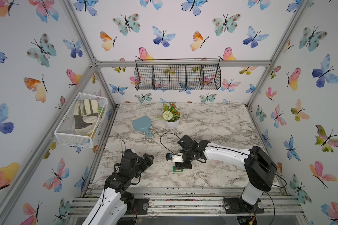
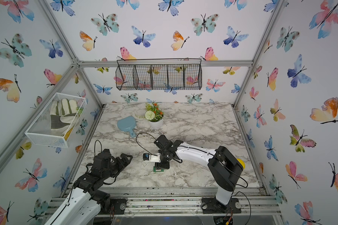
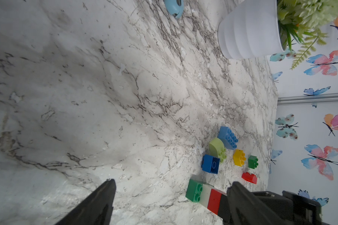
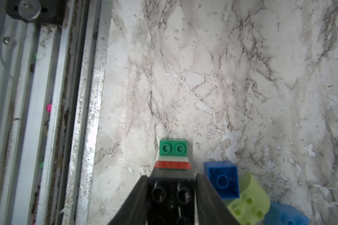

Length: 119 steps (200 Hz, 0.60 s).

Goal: Assemble the number 1 with lego
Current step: Assemble the lego brick with the lego brick.

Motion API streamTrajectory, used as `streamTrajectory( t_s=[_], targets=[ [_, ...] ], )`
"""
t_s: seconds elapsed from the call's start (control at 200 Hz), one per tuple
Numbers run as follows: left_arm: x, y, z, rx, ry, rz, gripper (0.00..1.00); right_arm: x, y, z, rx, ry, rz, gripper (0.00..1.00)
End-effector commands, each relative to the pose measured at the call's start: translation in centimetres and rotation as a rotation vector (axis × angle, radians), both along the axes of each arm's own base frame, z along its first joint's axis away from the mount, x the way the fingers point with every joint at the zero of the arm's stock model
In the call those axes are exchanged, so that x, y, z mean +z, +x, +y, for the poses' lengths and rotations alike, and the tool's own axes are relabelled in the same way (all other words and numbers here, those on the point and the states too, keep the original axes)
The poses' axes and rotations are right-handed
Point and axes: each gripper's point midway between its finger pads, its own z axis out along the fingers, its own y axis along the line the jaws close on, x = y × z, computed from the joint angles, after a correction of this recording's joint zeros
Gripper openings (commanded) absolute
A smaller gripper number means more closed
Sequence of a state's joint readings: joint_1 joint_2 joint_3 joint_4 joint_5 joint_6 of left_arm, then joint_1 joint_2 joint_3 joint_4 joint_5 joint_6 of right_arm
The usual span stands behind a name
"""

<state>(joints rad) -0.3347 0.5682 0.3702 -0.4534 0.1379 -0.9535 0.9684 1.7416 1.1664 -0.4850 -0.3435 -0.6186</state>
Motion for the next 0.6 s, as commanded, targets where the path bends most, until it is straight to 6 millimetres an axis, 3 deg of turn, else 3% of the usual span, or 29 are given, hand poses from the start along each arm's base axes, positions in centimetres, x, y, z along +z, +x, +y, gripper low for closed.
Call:
streamTrajectory(
  t_s=[0.0, 0.095, 0.22, 0.315, 0.431, 0.511, 0.591],
  targets=[
    [1.0, 0.2, -0.4, -0.028, -0.012, -0.036, 0.94, 2.4, -0.1, 0.8, -0.043, 0.065, 0.017, 0.52],
    [1.5, 0.4, -0.9, -0.055, -0.027, -0.058, 0.95, 4.4, -0.2, 1.0, -0.071, 0.122, 0.012, 0.64],
    [2.5, 0.6, -2.5, -0.148, -0.068, -0.101, 0.94, 6.2, -0.7, 0.3, -0.149, 0.190, 0.042, 0.67],
    [3.4, 0.4, -4.8, -0.280, -0.137, -0.128, 0.91, 8.0, 0.4, -0.3, -0.381, 0.295, 0.075, 0.67],
    [3.3, -0.5, -7.2, -0.420, -0.199, -0.083, 0.82, 9.8, 2.7, -2.6, -0.822, 0.433, 0.183, 0.47],
    [3.5, -1.0, -8.9, -0.498, -0.210, -0.081, 0.77, 9.7, 3.2, -4.7, -1.091, 0.478, 0.314, 0.35],
    [3.8, -1.5, -10.7, -0.561, -0.212, -0.087, 0.74, 9.3, 2.5, -5.0, -1.163, 0.472, 0.415, 0.31]
  ],
)
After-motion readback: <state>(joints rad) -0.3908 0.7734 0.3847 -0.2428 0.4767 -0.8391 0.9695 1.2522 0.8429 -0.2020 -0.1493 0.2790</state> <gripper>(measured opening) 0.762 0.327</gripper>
